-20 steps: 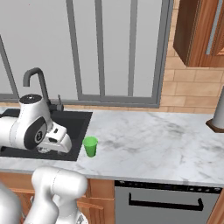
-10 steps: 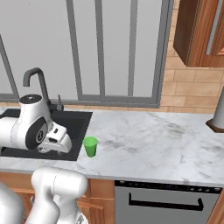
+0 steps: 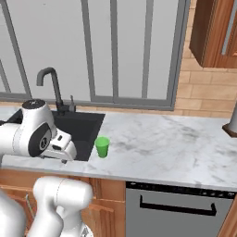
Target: Pick the cup and bowl from the counter and place them on the counter next to the sink.
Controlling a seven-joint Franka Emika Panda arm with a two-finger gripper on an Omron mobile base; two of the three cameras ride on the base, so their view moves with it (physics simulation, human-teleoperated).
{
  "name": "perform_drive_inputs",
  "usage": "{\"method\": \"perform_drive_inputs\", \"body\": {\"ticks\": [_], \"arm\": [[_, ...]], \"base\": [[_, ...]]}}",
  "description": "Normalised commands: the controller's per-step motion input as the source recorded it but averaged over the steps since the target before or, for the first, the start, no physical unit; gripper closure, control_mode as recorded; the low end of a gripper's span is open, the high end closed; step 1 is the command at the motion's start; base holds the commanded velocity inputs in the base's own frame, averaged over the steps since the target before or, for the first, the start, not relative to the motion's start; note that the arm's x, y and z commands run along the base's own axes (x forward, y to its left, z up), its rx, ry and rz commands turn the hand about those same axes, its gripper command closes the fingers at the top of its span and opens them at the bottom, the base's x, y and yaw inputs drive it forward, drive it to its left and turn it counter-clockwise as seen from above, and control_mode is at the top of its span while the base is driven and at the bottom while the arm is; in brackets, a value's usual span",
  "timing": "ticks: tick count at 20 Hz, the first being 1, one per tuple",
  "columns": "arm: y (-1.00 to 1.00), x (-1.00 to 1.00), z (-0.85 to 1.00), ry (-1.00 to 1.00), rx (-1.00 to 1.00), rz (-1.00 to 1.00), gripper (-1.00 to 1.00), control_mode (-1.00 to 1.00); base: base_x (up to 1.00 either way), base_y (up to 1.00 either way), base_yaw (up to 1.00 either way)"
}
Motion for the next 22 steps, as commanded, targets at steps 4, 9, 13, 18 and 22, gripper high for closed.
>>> {"method": "perform_drive_inputs", "body": {"ticks": [4,9,13,18,22], "arm": [[0.0,0.0,0.0,0.0,0.0,0.0,-1.0,1.0],[0.0,0.0,0.0,0.0,0.0,0.0,-1.0,1.0],[0.0,0.0,0.0,0.0,0.0,0.0,-1.0,1.0],[0.0,0.0,0.0,0.0,0.0,0.0,-1.0,1.0],[0.0,0.0,0.0,0.0,0.0,0.0,-1.0,1.0]], "base": [[-0.67,0.0,0.34],[-0.31,0.0,0.44],[0.04,0.0,0.48],[0.02,0.0,0.61],[0.0,0.0,0.66]]}}
